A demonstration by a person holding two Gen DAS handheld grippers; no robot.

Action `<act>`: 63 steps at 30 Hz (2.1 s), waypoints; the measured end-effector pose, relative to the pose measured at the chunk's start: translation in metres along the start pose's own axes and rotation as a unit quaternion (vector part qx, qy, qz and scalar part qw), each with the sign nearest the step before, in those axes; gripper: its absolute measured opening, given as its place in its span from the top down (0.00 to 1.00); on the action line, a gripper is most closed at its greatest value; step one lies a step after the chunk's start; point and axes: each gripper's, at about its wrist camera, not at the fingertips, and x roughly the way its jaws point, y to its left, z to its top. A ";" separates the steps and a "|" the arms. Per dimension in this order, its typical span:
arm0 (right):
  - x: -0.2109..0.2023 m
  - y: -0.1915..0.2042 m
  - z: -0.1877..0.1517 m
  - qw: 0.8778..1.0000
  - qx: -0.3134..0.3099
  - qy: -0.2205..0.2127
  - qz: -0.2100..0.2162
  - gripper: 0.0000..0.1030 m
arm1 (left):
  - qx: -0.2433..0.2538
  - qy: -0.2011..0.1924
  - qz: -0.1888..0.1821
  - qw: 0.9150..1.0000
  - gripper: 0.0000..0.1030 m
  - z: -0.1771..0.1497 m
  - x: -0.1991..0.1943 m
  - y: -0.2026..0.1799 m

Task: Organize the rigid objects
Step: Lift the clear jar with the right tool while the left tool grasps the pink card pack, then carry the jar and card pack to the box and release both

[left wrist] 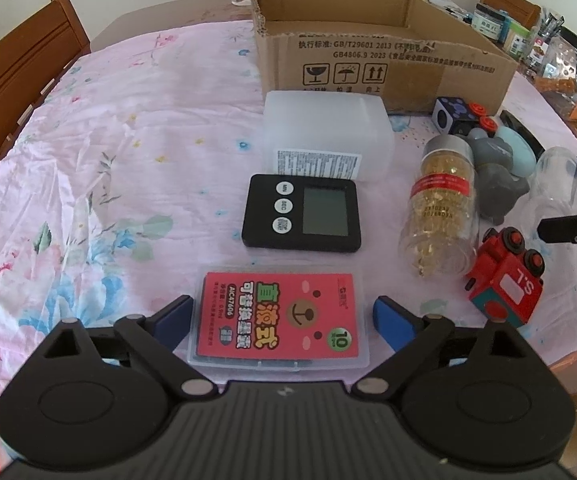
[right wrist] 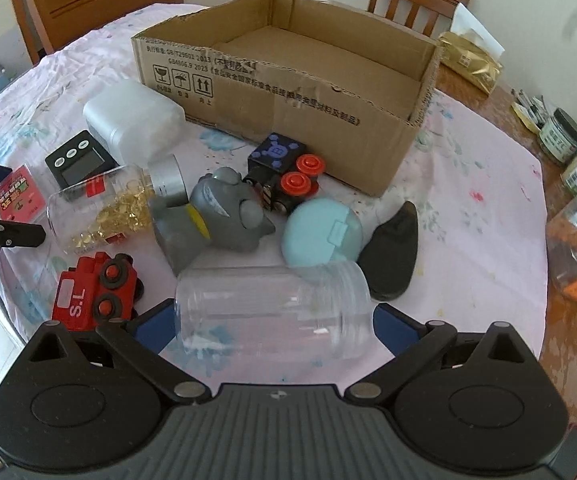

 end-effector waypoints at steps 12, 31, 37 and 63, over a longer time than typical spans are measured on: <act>-0.006 0.001 0.009 1.000 0.005 0.016 -0.003 0.10 | 0.015 0.019 -0.011 1.000 0.12 0.009 -0.007 0.003; -0.063 -0.022 0.091 0.996 0.024 -0.083 -0.003 0.10 | 0.085 -0.063 -0.039 0.994 0.12 0.141 -0.056 0.012; -0.058 -0.027 0.117 0.994 0.040 -0.099 -0.018 0.10 | 0.114 -0.088 -0.047 0.988 0.12 0.194 -0.032 0.005; -0.017 -0.044 0.177 0.991 0.093 -0.057 -0.072 0.10 | 0.079 -0.119 -0.076 0.987 0.07 0.270 0.043 0.026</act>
